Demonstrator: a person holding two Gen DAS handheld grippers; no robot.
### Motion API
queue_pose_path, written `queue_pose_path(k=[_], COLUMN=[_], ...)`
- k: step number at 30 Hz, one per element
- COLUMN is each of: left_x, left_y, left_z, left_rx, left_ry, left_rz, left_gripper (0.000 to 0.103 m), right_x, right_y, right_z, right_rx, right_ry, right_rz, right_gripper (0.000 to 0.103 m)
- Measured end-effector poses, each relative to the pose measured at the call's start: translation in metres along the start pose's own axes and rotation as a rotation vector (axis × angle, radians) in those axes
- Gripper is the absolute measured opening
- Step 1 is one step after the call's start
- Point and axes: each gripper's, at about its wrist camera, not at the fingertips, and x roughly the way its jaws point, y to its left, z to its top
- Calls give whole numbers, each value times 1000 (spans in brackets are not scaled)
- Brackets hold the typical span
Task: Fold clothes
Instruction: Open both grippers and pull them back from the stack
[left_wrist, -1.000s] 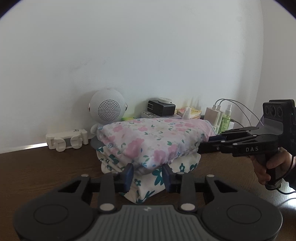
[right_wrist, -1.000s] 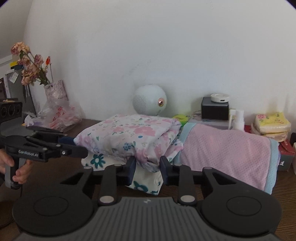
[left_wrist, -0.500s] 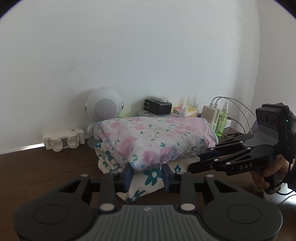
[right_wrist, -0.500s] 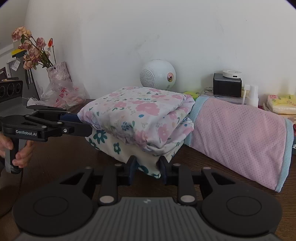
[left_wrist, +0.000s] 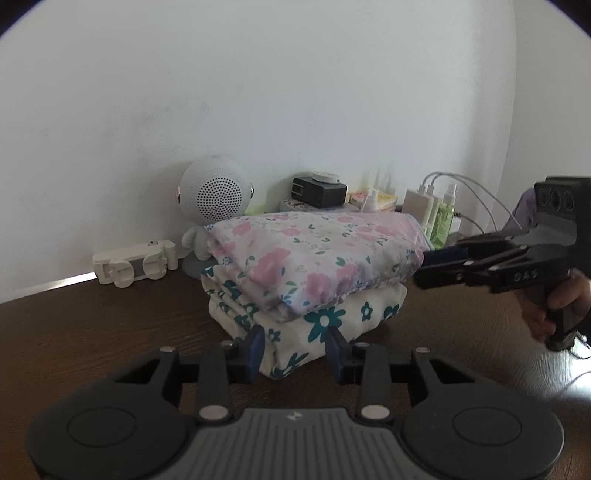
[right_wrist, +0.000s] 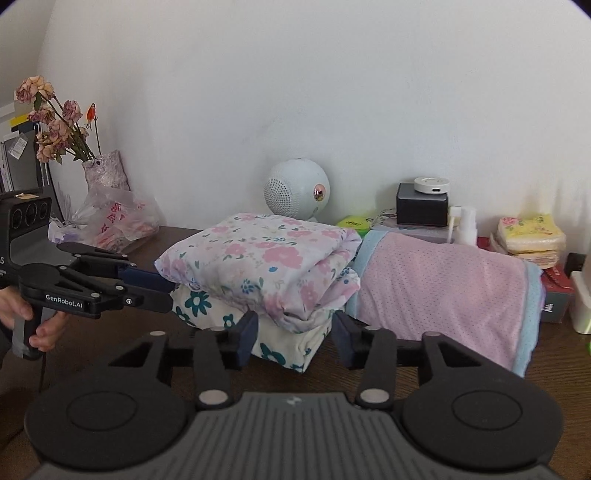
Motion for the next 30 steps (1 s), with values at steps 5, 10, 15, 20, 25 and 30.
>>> queue_pose_path(k=[5,10,15,20,25,30], left_x=[-52,-107,-157,-176,-190,-183], left_y=[-19,-72,-131,-200,-250,-273], left_z=[12,1,-41,-94,-139,-153], left_rx=[-102,-273,-458,-433,-433,-403], left_ry=[-24,-44,-75,-32,-31,1], left_rz=[261,393,435,396,384,413], left_gripper=[71,78,83,83,83,83], right_x=[-70,-131,-187,-222,-242,-249], right_y=[16,39,89,139,166,175], right_z=[11,-1,-36,-84,-138,-167], right_rx=[-12,99,161,175,158,167], right_ry=[15,46,7,30,94,117], right_rz=[-152,-359,-414,-435,-482,-477], right_gripper=[78,90,102,102,103,103])
